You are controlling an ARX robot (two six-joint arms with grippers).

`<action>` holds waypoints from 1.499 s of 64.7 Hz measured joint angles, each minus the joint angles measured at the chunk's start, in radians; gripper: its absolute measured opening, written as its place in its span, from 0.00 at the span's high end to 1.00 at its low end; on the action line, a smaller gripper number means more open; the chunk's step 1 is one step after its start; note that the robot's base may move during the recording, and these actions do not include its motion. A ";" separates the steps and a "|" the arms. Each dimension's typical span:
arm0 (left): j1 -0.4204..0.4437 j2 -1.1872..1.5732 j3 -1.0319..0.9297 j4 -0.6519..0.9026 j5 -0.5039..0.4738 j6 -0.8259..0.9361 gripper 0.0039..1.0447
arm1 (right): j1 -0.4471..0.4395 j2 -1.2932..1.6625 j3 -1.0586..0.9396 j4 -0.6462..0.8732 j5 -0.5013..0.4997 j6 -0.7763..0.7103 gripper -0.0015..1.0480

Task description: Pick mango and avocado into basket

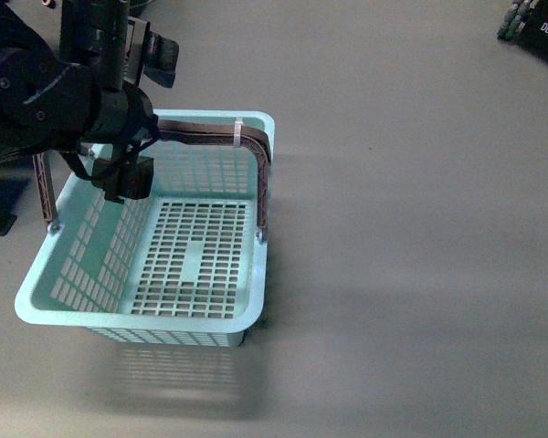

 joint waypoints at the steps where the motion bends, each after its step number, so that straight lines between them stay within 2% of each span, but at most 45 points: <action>1: 0.000 0.006 0.008 -0.002 0.000 0.001 0.08 | 0.000 0.000 0.000 0.000 0.000 0.000 0.08; 20: 0.039 0.143 0.160 -0.027 0.011 0.017 0.09 | 0.000 0.000 0.000 0.000 0.000 0.000 0.08; 36: 0.048 0.158 0.193 -0.033 0.040 0.026 0.50 | 0.000 0.000 0.000 0.000 0.000 0.000 0.08; 39: 0.046 0.166 0.195 -0.041 0.043 0.023 0.62 | 0.000 0.000 0.000 0.000 0.000 0.000 0.08; 46: 0.044 0.177 0.200 -0.054 0.041 -0.011 0.78 | 0.000 0.000 0.000 0.000 0.000 0.000 0.08; 50: 0.043 0.177 0.206 -0.060 0.048 -0.056 0.83 | 0.000 0.000 0.000 0.000 0.000 0.000 0.08; 61: 0.034 0.159 0.177 -0.042 0.050 -0.061 0.85 | 0.000 0.000 0.000 0.000 0.000 0.000 0.08; 73: 0.032 0.044 0.026 -0.039 0.032 -0.120 0.85 | 0.000 0.000 0.000 0.000 0.000 0.000 0.08; 90: 0.040 -0.363 -0.200 -0.142 0.024 -0.232 0.85 | 0.000 0.000 0.000 0.000 0.000 0.000 0.08; 97: 0.047 -0.656 -0.274 -0.305 0.000 -0.283 0.85 | 0.000 0.000 0.000 0.000 0.000 0.000 0.08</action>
